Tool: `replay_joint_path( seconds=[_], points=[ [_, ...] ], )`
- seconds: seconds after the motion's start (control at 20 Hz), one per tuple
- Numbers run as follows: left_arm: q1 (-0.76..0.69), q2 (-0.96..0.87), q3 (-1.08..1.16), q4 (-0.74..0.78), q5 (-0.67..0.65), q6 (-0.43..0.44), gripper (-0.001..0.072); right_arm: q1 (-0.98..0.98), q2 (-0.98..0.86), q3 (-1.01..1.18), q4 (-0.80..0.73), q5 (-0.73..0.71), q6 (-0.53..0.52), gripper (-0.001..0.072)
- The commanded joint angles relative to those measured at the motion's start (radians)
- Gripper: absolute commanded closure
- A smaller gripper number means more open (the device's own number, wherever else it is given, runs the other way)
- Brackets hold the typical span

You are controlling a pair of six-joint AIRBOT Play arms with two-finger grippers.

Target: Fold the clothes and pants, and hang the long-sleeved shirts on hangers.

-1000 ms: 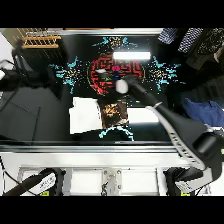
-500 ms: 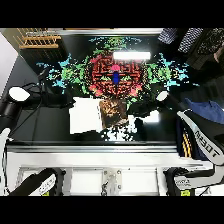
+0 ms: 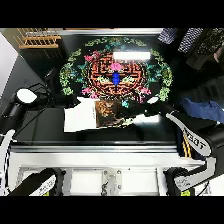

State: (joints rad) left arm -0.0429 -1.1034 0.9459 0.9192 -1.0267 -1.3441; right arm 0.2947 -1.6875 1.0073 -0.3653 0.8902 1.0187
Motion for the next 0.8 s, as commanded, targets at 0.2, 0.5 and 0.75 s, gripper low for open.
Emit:
replay_joint_path(
  seconds=[0.2, 0.5, 0.75],
  points=[
    [-0.005, 0.0, -0.001, 0.001, 0.006, -0.017, 0.0701, -0.183, 0.262, 0.096, -0.518, 0.088, 0.359, 0.0705],
    [-0.005, 0.0, -0.001, 0.001, 0.008, -0.017, 0.07, -0.686, 0.654, 0.098, -0.872, 0.243, 0.531, 0.0704],
    [-0.005, 0.0, -0.001, 0.001, 0.007, -0.017, 0.0701, -1.056, 0.811, 0.098, -0.869, 0.294, 0.554, 0.0704]
  ],
)
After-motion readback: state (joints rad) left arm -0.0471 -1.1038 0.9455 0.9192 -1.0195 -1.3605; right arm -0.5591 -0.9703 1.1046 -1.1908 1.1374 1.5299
